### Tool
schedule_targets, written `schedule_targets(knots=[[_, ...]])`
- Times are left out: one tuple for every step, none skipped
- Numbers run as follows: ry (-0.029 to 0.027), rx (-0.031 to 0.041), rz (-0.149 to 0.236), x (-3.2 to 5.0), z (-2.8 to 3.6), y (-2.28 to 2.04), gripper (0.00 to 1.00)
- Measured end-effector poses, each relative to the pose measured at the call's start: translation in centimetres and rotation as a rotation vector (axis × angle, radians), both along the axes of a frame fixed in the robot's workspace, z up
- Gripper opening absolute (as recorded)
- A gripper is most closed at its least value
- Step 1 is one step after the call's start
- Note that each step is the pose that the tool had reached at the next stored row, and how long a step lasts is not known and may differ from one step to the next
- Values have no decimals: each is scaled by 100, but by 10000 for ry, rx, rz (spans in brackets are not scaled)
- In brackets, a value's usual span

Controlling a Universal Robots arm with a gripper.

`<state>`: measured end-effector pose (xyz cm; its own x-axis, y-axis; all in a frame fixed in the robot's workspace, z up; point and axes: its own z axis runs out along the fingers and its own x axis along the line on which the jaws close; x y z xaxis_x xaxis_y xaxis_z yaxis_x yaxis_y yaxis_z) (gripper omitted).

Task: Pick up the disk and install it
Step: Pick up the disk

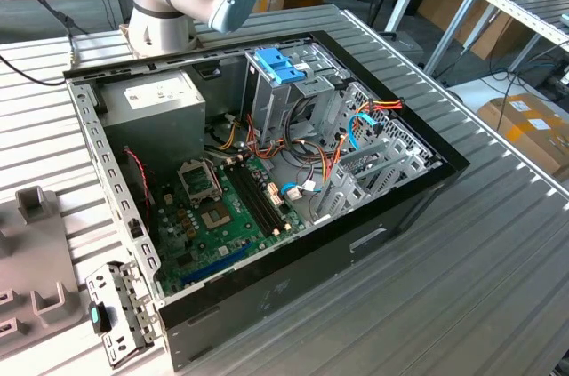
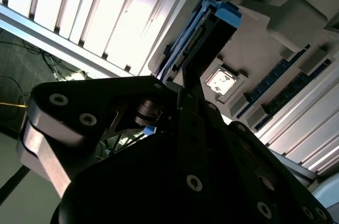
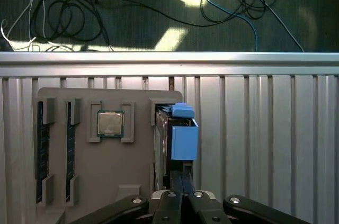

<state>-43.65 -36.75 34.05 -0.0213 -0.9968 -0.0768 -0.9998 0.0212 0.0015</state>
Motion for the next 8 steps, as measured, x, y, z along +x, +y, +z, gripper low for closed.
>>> schedule_targets(knots=[[0, 0, 0, 0, 0, 0, 11], [0, 0, 0, 0, 0, 0, 11], [0, 0, 0, 0, -1, 0, 11], [-1, 0, 0, 0, -1, 0, 11], [0, 0, 0, 0, -1, 0, 11], [0, 0, 0, 0, -2, 0, 11], [0, 0, 0, 0, -2, 0, 11], [0, 0, 0, 0, -2, 0, 11]])
